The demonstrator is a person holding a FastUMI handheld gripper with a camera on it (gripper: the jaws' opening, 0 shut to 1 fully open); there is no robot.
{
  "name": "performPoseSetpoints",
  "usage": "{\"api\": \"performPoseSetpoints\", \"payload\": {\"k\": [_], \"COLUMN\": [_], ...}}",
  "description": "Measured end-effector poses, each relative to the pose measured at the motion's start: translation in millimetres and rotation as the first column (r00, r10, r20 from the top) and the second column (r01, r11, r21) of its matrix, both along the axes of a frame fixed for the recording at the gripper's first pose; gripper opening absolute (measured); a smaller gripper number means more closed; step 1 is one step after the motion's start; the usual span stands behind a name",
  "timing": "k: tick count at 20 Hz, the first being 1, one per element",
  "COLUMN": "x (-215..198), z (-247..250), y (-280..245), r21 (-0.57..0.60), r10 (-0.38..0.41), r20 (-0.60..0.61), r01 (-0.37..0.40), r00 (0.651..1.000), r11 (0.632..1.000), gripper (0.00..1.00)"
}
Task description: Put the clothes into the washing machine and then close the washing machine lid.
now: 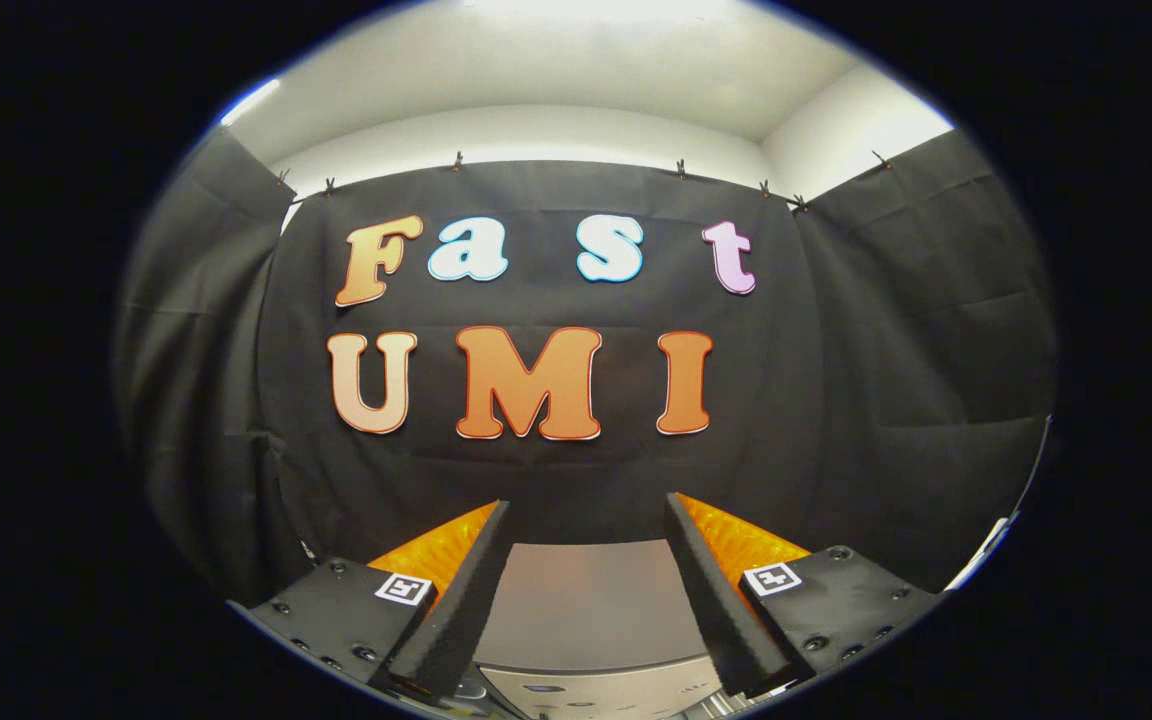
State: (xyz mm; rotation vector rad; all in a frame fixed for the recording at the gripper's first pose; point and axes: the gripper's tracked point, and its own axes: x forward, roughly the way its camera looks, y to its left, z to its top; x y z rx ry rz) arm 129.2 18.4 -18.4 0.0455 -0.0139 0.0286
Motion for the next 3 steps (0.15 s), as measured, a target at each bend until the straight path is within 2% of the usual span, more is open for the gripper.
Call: {"api": "performPoseSetpoints", "payload": {"k": [3], "x": [-2.9], "z": [3.5], "y": [-0.8], "r21": [0.005], "r10": [0.004], "r20": [-0.008], "r01": [-0.004], "r00": [1.000], "r11": [1.000], "gripper": [0.98]}}
